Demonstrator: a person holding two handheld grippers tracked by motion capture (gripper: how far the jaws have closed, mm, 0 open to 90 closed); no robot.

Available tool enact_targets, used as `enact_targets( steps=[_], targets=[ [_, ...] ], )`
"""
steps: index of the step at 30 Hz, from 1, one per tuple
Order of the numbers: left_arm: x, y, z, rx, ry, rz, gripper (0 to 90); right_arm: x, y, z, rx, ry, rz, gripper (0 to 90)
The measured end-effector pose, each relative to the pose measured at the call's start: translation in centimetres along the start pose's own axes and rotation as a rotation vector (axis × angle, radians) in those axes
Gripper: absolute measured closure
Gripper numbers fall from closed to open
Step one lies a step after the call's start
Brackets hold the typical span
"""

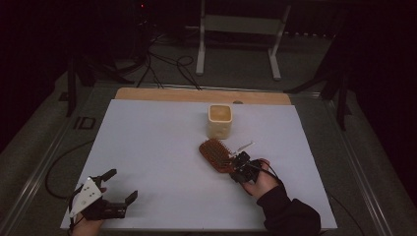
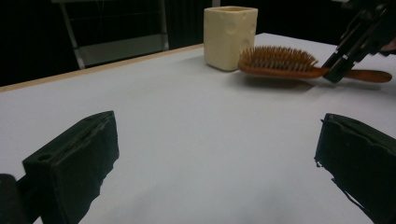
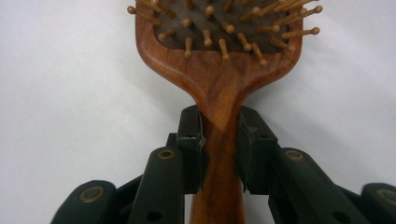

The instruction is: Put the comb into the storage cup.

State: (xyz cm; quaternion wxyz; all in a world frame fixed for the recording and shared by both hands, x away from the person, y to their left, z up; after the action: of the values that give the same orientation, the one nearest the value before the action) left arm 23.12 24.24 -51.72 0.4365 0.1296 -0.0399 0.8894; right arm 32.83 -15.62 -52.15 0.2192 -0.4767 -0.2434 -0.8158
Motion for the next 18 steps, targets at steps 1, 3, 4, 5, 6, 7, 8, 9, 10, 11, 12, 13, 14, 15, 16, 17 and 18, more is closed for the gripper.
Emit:
enact_targets(
  steps=[1, 3, 4, 5, 6, 7, 8, 9, 10, 11, 12, 13, 14, 15, 16, 17, 18],
  targets=[
    [0.0, 0.0, 0.0, 0.003, 0.003, -0.001, 0.0, 0.3, 0.0, 0.0, 0.0, 0.015, 0.0, 73.0],
    [0.0, 0.0, 0.0, 0.005, 0.002, 0.001, 0.0, 0.7, -0.1, 0.1, 0.0, 0.04, -0.001, 73.0],
    [-0.1, 0.0, 0.0, 0.008, -0.001, 0.002, 0.0, 0.9, -0.1, 0.1, -0.003, 0.044, 0.01, 73.0],
    [-0.1, 0.0, 0.0, 0.009, -0.005, 0.001, 0.0, 1.1, 0.0, 0.1, 0.0, 0.054, 0.008, 73.0],
    [-0.1, 0.0, 0.0, 0.009, -0.005, 0.0, 0.0, 1.3, 0.0, 0.1, -0.003, 0.066, 0.007, 73.0],
    [-0.1, 0.0, 0.1, 0.009, -0.004, 0.0, 0.0, 1.5, 0.0, 0.1, 0.002, 0.076, 0.004, 73.0],
    [-0.2, 0.1, 0.2, 0.01, -0.002, 0.0, 0.0, 1.7, 0.0, 0.1, 0.007, 0.092, -0.003, 73.0],
    [-0.2, 0.1, 0.2, 0.013, -0.003, 0.003, 0.0, 1.9, 0.0, 0.1, 0.005, 0.102, 0.005, 73.0],
    [-0.2, 0.2, 0.3, 0.015, -0.007, 0.005, 0.0, 2.1, 0.1, 0.1, 0.0, 0.103, 0.012, 73.0],
    [-0.3, 0.3, 0.4, 0.015, -0.007, 0.002, 0.0, 2.3, 0.1, 0.0, 0.002, 0.117, 0.006, 73.0],
    [-0.3, 0.3, 0.6, 0.02, -0.01, 0.003, 0.0, 2.5, 0.1, 0.0, 0.006, 0.124, 0.004, 73.0],
    [-0.3, 0.3, 0.7, 0.031, -0.006, 0.005, 0.0, 2.8, 0.2, 0.0, 0.001, 0.126, 0.005, 72.9],
    [-0.4, 0.3, 0.9, 0.041, -0.002, 0.007, 0.0, 3.0, 0.2, 0.0, 0.003, 0.139, 0.0, 73.0],
    [-0.4, 0.2, 1.1, 0.055, -0.002, 0.011, 0.0, 3.2, 0.3, 0.0, 0.006, 0.14, -0.002, 72.9],
    [-0.5, 0.1, 1.3, 0.064, 0.001, 0.014, 0.0, 3.4, 0.4, 0.0, 0.004, 0.15, -0.007, 73.0],
    [-0.5, 0.1, 1.5, 0.072, 0.002, 0.014, 0.0, 3.7, 0.5, 0.0, 0.005, 0.162, -0.015, 73.0],
    [-0.6, 0.0, 1.8, 0.087, 0.0, 0.022, 0.0, 3.9, 0.6, 0.0, 0.009, 0.167, -0.018, 72.9]
  ],
)
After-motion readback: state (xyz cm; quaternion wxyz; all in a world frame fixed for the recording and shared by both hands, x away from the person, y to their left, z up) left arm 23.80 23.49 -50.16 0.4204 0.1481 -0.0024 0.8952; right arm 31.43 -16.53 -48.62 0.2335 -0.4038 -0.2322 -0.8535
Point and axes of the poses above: each handheld gripper's, and its own axes: x roughly backward along the jaws, z roughly out of its top, y roughly to its right, the point moved 4 cm from there along -x, roughly forward along the jaws, and after that the axes turned 13 degrees about -z, right-handed, at the moved point
